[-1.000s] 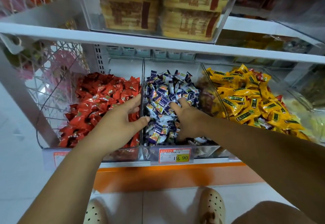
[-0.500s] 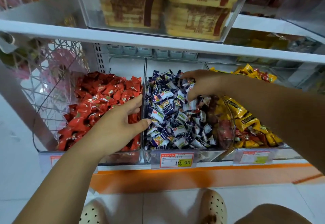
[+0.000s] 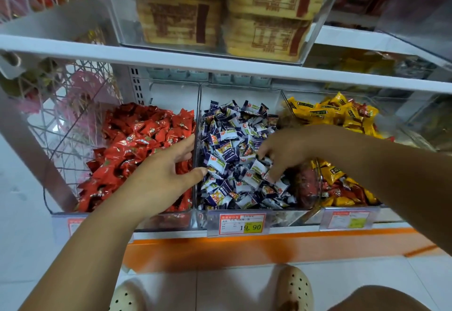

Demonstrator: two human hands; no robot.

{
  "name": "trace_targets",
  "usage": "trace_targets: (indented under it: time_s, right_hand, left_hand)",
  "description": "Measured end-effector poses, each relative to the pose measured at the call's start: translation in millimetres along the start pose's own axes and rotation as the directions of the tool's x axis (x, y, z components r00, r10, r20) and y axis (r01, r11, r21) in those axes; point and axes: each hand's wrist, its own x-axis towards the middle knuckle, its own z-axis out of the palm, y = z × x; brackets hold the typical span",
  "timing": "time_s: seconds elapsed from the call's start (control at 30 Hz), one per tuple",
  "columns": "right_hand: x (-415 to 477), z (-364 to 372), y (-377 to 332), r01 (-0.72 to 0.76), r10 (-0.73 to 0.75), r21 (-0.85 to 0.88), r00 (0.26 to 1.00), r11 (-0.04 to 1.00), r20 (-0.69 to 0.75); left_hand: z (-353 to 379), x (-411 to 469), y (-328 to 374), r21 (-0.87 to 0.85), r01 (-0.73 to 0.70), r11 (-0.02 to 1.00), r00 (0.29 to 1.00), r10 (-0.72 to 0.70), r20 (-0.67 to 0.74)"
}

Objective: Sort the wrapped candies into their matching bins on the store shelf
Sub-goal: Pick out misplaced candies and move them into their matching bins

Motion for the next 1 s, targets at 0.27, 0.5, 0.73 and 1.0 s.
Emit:
trace_targets:
  time_s: [0.27,0.5,0.73,1.0]
  right_hand:
    - [24.9,46.0,-14.5,-0.015,0.033,0.233,0.997,0.972,-0.072]
    - [12.8,16.0,-2.9,0.015,0.111,0.883,0.991,0.469,-0.076]
    - [15.0,1.1,16.4,0.069,0.009,0.987,0.997,0.146,-0.071]
    - [12.6,9.1,10.4,0.23,0.039,0.892,0.963,0.389,-0.265]
  left_hand:
    - [2.6,-1.2,2.4,-0.015,0.01,1.0,1.0,-0.01,-0.011]
    - [2.3,-0.9,1.0,-0.018,-0.001,1.0,1.0,0.001,-0.006]
    - [0.8,-1.3,1.2,0.007,-0.011,1.0,1.0,0.011,0.005]
    - [2.6,-3.8,5.2,0.003,-0.004,1.0,1.0,0.004,-0.008]
